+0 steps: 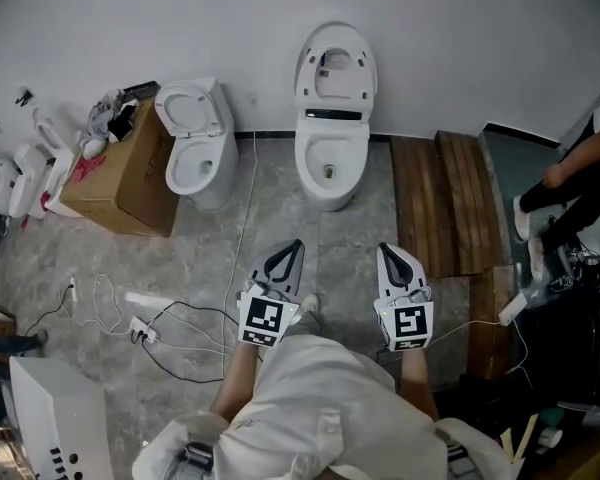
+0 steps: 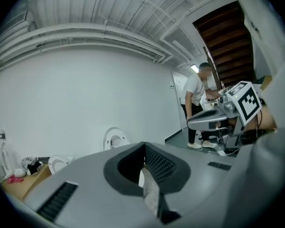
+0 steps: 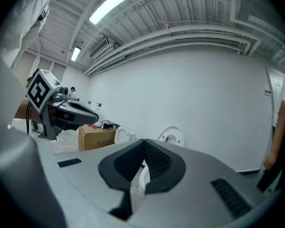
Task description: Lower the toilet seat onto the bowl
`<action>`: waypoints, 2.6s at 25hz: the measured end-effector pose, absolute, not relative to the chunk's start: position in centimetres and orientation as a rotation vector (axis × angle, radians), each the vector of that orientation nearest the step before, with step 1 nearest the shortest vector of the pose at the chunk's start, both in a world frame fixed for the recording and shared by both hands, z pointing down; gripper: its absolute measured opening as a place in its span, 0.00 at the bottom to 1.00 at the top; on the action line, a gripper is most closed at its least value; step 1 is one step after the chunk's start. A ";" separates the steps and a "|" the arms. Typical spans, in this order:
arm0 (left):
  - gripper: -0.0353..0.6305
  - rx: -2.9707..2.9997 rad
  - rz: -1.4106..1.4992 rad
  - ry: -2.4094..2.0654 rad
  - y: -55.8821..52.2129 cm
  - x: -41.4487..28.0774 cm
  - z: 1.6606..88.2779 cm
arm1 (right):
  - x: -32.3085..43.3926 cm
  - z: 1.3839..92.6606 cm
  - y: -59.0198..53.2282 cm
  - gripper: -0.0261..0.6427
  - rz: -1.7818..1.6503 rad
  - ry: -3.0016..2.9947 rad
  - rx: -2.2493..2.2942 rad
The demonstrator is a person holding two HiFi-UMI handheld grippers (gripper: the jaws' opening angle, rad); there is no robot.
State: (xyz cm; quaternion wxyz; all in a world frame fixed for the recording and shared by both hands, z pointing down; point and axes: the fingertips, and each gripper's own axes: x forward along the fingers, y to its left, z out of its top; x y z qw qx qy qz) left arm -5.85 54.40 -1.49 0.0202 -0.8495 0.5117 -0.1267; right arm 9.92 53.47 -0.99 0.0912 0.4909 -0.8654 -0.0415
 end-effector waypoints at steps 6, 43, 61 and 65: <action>0.08 -2.633 -0.381 1.580 48.8 -7.6 -2.0 | 9.0 -1.1 48.4 0.05 -0.114 -2.534 1.504; 0.08 -2.660 -0.405 1.605 21.3 -7.8 0.1 | 8.1 1.4 20.7 0.05 -0.030 -2.502 1.494; 0.08 -2.549 -0.469 1.760 10.6 -5.3 -0.1 | 10.4 1.1 8.1 0.05 -0.037 -2.615 1.341; 0.08 -2.537 -0.464 1.771 9.0 -5.0 0.1 | 10.2 1.7 6.7 0.05 -0.039 -2.626 1.304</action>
